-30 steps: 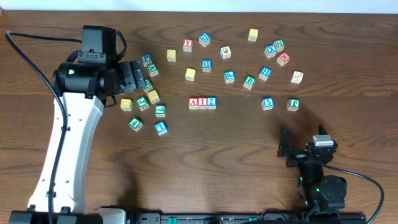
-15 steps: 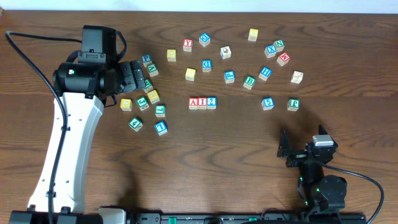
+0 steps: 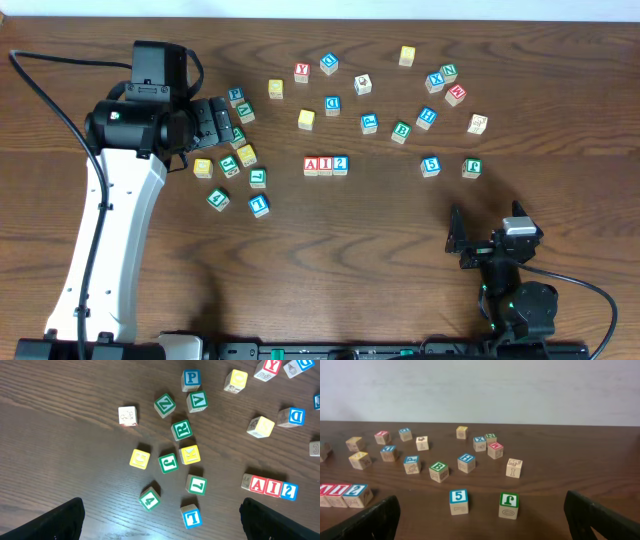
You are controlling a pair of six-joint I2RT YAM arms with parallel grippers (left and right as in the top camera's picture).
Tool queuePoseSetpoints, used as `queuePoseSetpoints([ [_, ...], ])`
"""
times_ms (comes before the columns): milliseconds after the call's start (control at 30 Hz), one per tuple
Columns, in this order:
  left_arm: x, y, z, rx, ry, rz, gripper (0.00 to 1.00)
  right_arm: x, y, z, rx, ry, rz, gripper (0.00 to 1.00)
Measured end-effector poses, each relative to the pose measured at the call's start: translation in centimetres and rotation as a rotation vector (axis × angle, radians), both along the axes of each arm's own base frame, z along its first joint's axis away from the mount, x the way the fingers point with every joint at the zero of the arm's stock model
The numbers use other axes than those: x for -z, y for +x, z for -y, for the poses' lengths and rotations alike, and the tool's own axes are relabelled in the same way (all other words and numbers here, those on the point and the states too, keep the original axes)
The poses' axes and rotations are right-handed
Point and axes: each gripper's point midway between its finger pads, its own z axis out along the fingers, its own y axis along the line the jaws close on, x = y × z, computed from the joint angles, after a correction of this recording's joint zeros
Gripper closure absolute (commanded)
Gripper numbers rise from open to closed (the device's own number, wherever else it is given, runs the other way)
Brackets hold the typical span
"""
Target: Spell out AI2
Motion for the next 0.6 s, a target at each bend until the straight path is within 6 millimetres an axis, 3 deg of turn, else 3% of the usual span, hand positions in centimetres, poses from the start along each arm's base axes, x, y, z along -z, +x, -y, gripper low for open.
queuePoseSetpoints([
  [133,-0.5,-0.8,-0.1,0.000,-0.001,0.018,0.02,0.0,0.0,0.0,0.000,0.000,0.000,0.01],
  [300,-1.8,-5.2,-0.5,0.002,-0.001,0.086,0.02,0.0,0.0,0.0,0.000,0.000,0.000,0.01],
  [400,-2.4,-6.5,-0.7,-0.002,0.000,0.166,0.02,0.0,0.0,0.0,0.000,0.000,0.001,0.01],
  [600,-3.6,-6.7,-1.0,0.026,0.028,0.496,0.03,-0.1,0.0,0.0,-0.001,0.000,0.004,0.01],
])
